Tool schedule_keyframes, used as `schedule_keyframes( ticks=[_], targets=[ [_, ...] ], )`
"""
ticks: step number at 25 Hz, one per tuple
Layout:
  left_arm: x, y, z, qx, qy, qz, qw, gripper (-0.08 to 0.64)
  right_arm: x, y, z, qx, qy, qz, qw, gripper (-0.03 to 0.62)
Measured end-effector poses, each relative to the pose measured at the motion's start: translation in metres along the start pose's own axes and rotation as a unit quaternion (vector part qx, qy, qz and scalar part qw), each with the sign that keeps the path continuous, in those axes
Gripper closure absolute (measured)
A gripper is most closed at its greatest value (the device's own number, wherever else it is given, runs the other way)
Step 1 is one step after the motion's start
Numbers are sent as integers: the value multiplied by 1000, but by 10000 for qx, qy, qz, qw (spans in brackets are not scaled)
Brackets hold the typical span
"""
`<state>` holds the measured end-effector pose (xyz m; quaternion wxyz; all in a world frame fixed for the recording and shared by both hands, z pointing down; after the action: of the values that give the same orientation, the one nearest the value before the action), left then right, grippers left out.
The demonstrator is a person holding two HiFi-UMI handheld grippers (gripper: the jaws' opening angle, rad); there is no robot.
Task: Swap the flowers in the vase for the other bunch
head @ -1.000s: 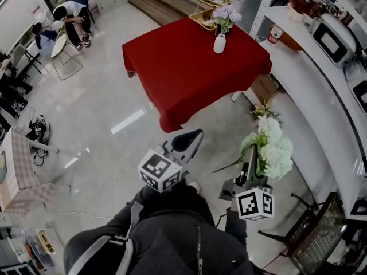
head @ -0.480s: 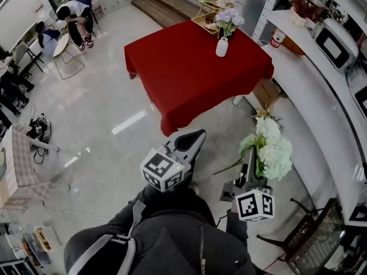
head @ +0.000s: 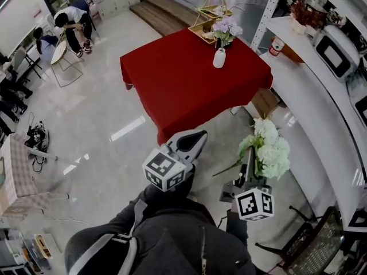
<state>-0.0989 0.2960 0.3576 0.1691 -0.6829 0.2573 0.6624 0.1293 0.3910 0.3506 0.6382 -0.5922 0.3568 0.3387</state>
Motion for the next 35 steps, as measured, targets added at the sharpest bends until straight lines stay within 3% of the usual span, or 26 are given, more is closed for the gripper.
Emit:
schedule_keyframes(
  ticks=[14,35],
  targets=[
    [9,64,-67,60,63,120,9999,552,7,-21,-96,67,124,-1,9999,532],
    [25,155,-140,-272,73,178,9994,552,9,-25,-211,-31,109,112,9999,534]
  ],
)
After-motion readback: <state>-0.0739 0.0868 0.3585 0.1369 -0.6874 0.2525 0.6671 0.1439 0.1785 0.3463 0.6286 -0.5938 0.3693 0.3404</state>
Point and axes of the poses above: the fingertips, and each gripper's own axes: z backward along the fingers, y to its left, x out of its top, the point moved 10 cm from there along z, backward along the fingers, and after that the axes turned 5 degrees about -z, right-handed, at the moved point
